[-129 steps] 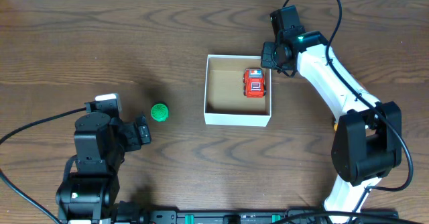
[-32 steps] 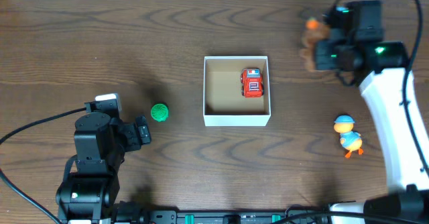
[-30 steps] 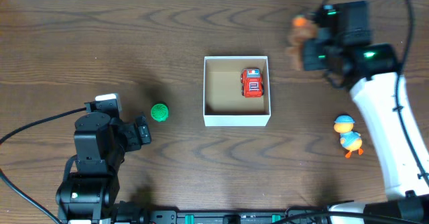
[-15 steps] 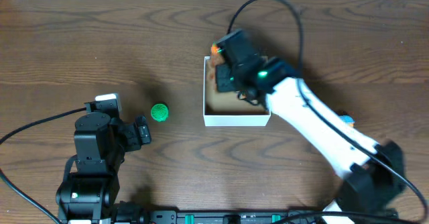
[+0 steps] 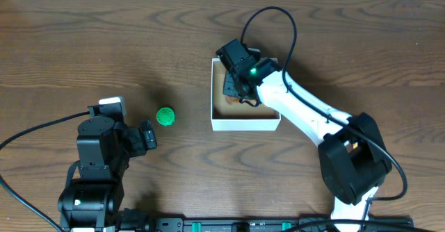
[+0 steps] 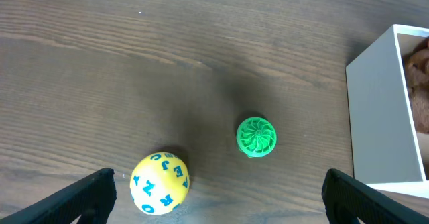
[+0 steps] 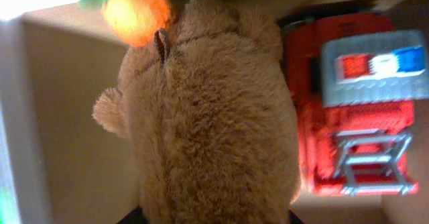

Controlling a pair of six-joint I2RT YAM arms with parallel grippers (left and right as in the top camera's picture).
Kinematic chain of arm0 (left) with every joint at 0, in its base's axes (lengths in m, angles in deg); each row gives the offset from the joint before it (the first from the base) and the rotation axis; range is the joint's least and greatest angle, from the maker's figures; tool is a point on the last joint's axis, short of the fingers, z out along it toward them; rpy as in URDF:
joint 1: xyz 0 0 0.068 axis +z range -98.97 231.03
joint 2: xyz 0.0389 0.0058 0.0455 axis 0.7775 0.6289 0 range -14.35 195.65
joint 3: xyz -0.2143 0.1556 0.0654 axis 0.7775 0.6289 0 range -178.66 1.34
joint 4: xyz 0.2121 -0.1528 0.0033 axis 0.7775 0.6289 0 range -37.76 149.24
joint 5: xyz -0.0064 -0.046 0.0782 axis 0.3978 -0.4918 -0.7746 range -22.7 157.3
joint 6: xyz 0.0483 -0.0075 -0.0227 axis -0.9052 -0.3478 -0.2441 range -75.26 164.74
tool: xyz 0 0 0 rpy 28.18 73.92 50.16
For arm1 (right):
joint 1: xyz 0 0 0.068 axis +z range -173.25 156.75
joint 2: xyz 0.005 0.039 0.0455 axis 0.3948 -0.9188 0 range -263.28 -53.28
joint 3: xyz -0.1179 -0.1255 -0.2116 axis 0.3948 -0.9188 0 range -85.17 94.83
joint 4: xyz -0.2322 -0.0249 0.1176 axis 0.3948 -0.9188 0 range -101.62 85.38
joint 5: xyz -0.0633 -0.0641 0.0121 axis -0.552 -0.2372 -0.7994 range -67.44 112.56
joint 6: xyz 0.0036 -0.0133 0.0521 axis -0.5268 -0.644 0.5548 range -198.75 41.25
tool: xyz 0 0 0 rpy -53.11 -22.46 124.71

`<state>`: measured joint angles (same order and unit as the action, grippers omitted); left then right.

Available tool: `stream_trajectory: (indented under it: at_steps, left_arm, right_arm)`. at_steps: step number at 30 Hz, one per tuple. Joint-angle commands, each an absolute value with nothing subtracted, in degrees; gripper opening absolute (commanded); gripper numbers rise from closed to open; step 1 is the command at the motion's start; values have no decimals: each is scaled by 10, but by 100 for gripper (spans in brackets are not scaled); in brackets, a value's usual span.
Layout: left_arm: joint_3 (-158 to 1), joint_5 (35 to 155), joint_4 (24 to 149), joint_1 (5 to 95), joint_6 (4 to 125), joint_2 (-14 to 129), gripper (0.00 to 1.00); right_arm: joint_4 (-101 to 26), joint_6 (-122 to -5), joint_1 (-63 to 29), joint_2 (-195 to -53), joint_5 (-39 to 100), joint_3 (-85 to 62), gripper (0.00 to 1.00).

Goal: Pack container
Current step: 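Carry the plush bear with the right gripper into the box, then release the bear in the box and move right gripper to duck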

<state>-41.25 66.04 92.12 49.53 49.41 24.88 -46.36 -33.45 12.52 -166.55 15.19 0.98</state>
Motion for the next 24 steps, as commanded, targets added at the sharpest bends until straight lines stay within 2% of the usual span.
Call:
stream_trajectory:
  at_steps: [1, 5, 9, 19, 21, 24]
  left_arm:
    - [-423, 664, 921, 498, 499, 249, 98]
    - [-423, 664, 921, 498, 499, 249, 98]
    - [-423, 664, 921, 498, 499, 249, 98]
    - [-423, 664, 921, 498, 499, 249, 98]
    - [-423, 664, 922, 498, 499, 249, 98]
    - [-423, 664, 926, 498, 499, 249, 98]
  right_arm:
    - [-459, -314, 108, -1687, 133, 12, 2]
    - [-459, -315, 98, -1698, 138, 12, 11]
    - [-457, -326, 98, -1699, 149, 12, 33]
    - [-482, -380, 114, -1659, 153, 53, 62]
    - [-497, -391, 114, -1637, 135, 74, 75]
    - [-523, -414, 105, -1593, 106, 101, 88]
